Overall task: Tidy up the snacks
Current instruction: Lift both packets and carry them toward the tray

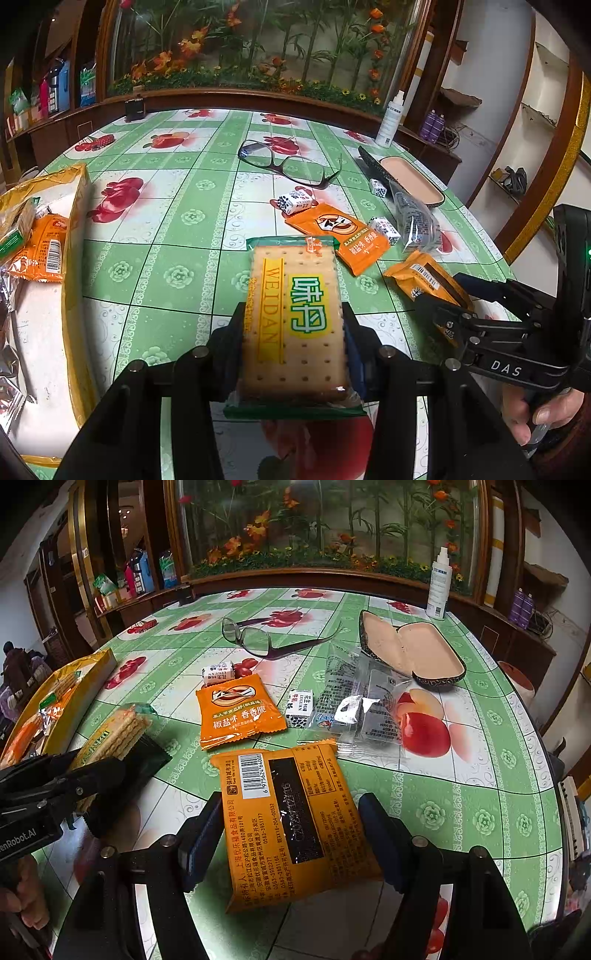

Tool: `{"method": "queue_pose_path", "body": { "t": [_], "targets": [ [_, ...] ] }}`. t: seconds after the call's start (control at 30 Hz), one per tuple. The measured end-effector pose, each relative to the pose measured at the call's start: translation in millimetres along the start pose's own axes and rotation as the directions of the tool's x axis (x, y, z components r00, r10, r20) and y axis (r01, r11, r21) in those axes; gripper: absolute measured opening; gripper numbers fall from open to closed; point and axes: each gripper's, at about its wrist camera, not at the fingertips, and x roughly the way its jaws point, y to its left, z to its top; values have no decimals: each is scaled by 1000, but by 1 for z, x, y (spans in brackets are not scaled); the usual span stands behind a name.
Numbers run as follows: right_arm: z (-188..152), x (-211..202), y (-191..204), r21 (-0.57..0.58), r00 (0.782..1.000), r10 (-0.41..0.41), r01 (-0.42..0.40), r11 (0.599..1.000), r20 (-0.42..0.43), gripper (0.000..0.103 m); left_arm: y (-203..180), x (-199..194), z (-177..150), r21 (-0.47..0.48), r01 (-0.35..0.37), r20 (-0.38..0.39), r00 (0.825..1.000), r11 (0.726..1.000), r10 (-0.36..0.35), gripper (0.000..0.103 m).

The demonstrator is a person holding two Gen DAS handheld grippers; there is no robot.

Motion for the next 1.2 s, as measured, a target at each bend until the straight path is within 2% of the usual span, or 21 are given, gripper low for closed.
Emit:
{"method": "queue_pose_path", "body": {
  "t": [0.33, 0.43, 0.73, 0.97, 1.2],
  "targets": [
    [4, -18, -1, 45, 997, 51, -54, 998, 64, 77, -1, -3, 1, -1, -6, 13, 1000, 1000, 6, 45],
    [7, -23, 2, 71, 993, 86, -92, 993, 83, 77, -2, -5, 1, 2, -29, 24, 999, 1000, 29, 45],
    [11, -32, 12, 114, 985, 115, -130, 985, 128, 77, 1, -17, 0, 4, -66, 60, 996, 998, 66, 46],
    [13, -33, 17, 134, 983, 119, -138, 981, 139, 77, 8, -32, 2, 5, -117, 108, 987, 993, 115, 46],
    [12, -32, 35, 112, 981, 135, -151, 982, 140, 77, 17, -52, 4, -2, -172, 170, 971, 985, 170, 46]
  ]
}}
